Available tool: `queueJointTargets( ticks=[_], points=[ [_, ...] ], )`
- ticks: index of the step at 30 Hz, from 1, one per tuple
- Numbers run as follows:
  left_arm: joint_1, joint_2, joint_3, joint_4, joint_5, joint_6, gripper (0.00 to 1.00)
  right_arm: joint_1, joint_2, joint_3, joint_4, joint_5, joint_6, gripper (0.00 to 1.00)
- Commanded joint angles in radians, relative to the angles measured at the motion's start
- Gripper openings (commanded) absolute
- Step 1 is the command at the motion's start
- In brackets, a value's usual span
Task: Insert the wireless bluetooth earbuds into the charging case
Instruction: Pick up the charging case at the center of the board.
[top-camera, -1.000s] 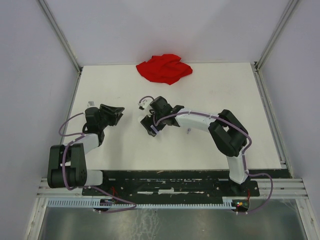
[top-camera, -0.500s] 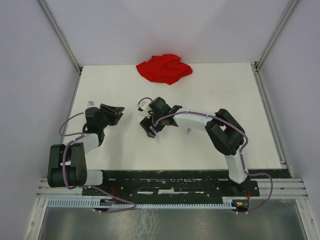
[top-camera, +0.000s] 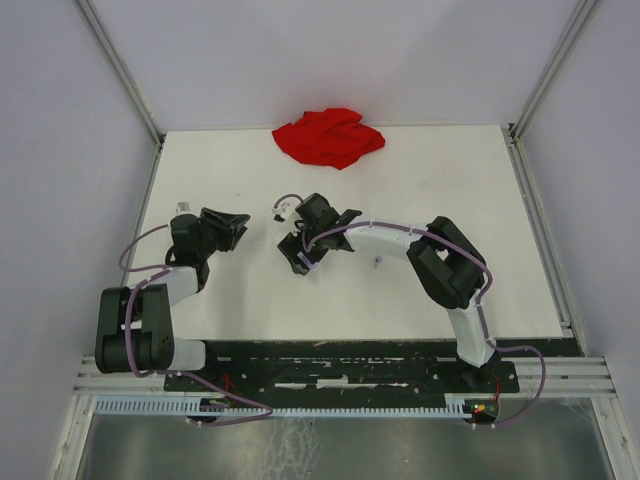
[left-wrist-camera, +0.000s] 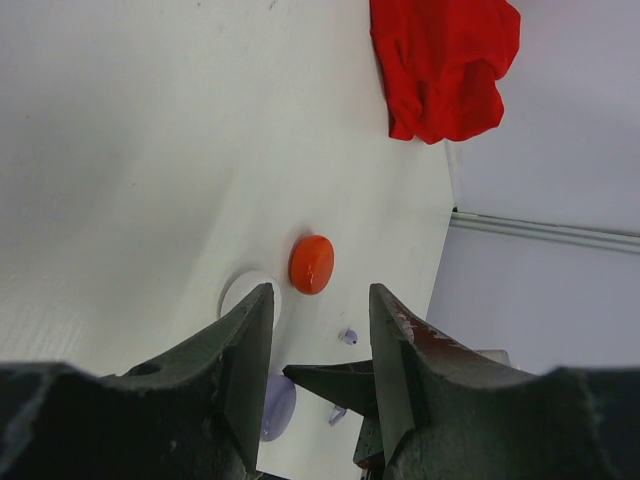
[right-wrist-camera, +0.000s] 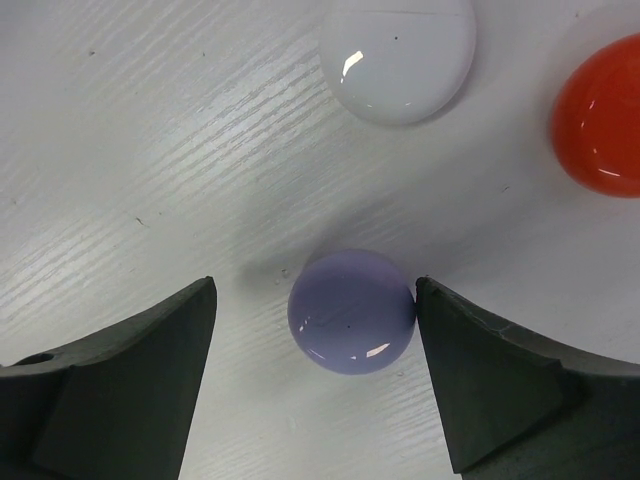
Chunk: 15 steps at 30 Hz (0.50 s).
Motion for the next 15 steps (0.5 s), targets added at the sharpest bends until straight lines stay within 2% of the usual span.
queueJointTargets(
  ticks=[1, 15],
  points=[
    [0.007, 0.005, 0.000, 0.050, 0.009, 0.023, 0.50, 0.003, -0.014, 0.004, 0.022, -0.017, 0.003, 0.89],
    [0.006, -0.005, -0.006, 0.049, 0.010, 0.022, 0.49, 0.026, -0.087, -0.101, 0.046, 0.008, 0.021, 0.88]
  ],
)
